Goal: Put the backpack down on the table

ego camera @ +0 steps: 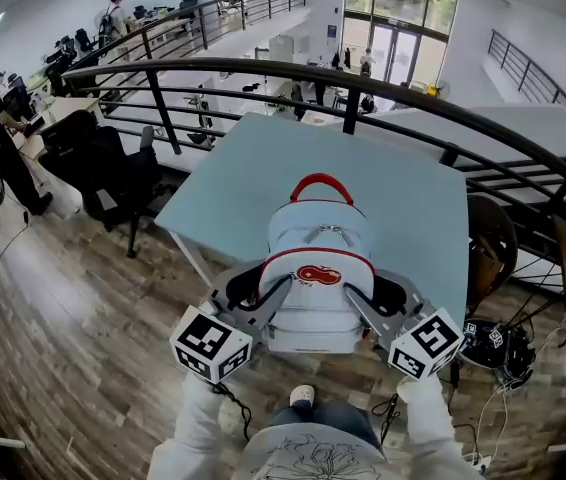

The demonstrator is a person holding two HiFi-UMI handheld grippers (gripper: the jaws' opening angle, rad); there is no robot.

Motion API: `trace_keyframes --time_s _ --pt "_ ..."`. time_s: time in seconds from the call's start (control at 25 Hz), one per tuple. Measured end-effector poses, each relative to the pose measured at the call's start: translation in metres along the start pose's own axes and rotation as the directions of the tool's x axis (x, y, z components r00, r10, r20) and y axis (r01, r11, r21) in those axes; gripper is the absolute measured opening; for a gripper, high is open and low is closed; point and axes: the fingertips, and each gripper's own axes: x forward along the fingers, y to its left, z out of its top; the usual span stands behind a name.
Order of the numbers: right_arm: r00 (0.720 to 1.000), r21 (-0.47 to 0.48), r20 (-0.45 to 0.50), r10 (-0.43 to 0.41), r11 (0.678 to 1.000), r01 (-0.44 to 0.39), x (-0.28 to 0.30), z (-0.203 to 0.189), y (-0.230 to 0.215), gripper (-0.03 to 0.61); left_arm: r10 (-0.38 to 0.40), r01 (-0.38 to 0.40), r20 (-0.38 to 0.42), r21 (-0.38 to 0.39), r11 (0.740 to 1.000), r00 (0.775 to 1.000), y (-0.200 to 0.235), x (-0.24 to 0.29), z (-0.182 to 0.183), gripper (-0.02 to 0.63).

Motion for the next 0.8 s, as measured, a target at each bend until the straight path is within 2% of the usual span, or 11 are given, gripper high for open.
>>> trace_keyframes --time_s 0.4,0.8 --pt "0.999 0.014 -0.031 -0.010 1.000 0.011 0.029 -0.013 -0.053 0.143 -0.021 0.020 -0.018 -0.030 0.999 1.000 0.034 0.054 -0.011 0.147" --pt "0.999 0.011 -0.041 0.019 1.000 -0.019 0.074 -0.015 -0.149 0.143 0.002 -0.003 -0.034 -0.032 0.999 0.999 0.085 0.143 -0.008 0.147"
